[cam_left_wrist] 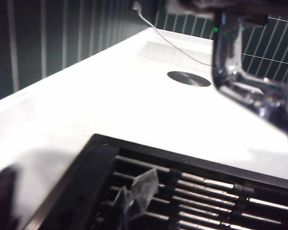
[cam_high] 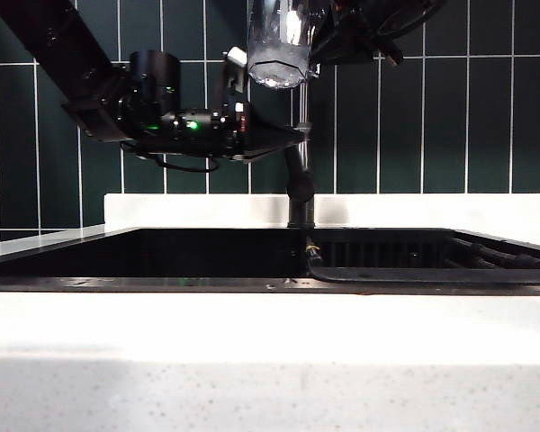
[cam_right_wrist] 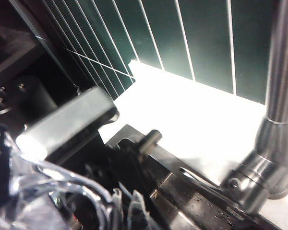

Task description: Pick up the mug next to the sink, go to the faucet to get some water, pour the water into the sink, and finally put the mug back to its place.

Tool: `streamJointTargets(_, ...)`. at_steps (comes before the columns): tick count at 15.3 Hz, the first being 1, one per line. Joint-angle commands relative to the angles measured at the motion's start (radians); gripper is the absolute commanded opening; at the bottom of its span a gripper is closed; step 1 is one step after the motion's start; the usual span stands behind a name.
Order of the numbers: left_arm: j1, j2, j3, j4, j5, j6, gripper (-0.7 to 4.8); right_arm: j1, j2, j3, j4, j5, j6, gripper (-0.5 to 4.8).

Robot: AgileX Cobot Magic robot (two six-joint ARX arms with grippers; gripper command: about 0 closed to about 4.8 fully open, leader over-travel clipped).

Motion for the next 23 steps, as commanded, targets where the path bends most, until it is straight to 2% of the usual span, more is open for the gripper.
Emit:
streamJointTargets(1,0.000,-0.006,0.005,0.016,-0.012,0.021,-0.06,-0.002,-0.007,0.008,0.029,-0.008,0.009,-0.02)
streamJointTargets(2,0.000,-0.006,0.006,0.017,-0.063,0.026,-0.06,-0.002,-0.007,0.008,0.029,-0.012,0.009,-0.02)
streamJointTargets(3,0.000,0.001,0.014,0.016,-0.070,0.031,-0.06,-0.002,-0.007,0.008,0.028,-0.019,0.008,-0.02)
streamJointTargets(8,0.000,0.047,0.091,-0.006,-0.074,0.022,-0.06,-0.002,-0.007,0.007,0.034,-0.023,0.005,-0.02)
streamJointTargets(21,0.015,0.061,0.101,-0.006,-0.098,0.040,-0.06,-0.002,-0.007,0.008,0.037,-0.023,0.005,-0.02)
streamJointTargets(23,0.023,0.132,0.199,-0.022,-0.085,-0.032,-0.06,-0.002,-0.007,0.007,0.036,-0.023,0.004,-0.02)
